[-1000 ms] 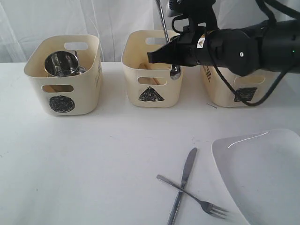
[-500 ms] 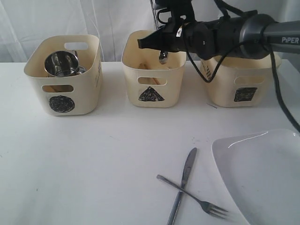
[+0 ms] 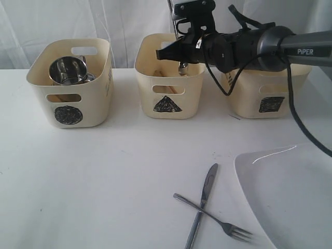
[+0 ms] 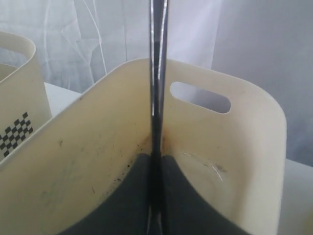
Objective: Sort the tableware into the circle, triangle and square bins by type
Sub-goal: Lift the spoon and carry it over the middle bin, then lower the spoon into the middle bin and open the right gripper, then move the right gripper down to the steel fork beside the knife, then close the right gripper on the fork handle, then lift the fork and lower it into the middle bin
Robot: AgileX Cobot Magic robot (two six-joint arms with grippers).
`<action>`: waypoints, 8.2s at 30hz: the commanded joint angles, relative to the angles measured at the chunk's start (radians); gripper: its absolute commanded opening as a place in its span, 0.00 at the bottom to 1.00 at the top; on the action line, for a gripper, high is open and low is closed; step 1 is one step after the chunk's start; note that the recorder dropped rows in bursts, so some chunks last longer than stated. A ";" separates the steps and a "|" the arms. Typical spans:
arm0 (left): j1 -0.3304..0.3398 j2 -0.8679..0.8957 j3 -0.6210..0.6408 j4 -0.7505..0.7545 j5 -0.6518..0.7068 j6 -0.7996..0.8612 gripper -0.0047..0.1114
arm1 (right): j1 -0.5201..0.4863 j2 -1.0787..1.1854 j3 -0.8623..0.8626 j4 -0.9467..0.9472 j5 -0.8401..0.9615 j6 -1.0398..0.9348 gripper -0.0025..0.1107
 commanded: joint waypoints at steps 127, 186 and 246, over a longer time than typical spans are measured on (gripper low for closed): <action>0.001 -0.005 0.003 -0.003 -0.006 -0.001 0.41 | 0.397 -0.513 0.685 -0.083 0.891 -0.268 0.32; 0.001 -0.005 0.003 -0.003 -0.006 -0.001 0.41 | 0.342 -0.357 0.768 -0.049 0.679 -0.335 0.32; 0.001 -0.005 0.003 -0.003 -0.006 -0.001 0.41 | 0.075 -0.391 0.486 0.207 -0.225 -0.208 0.02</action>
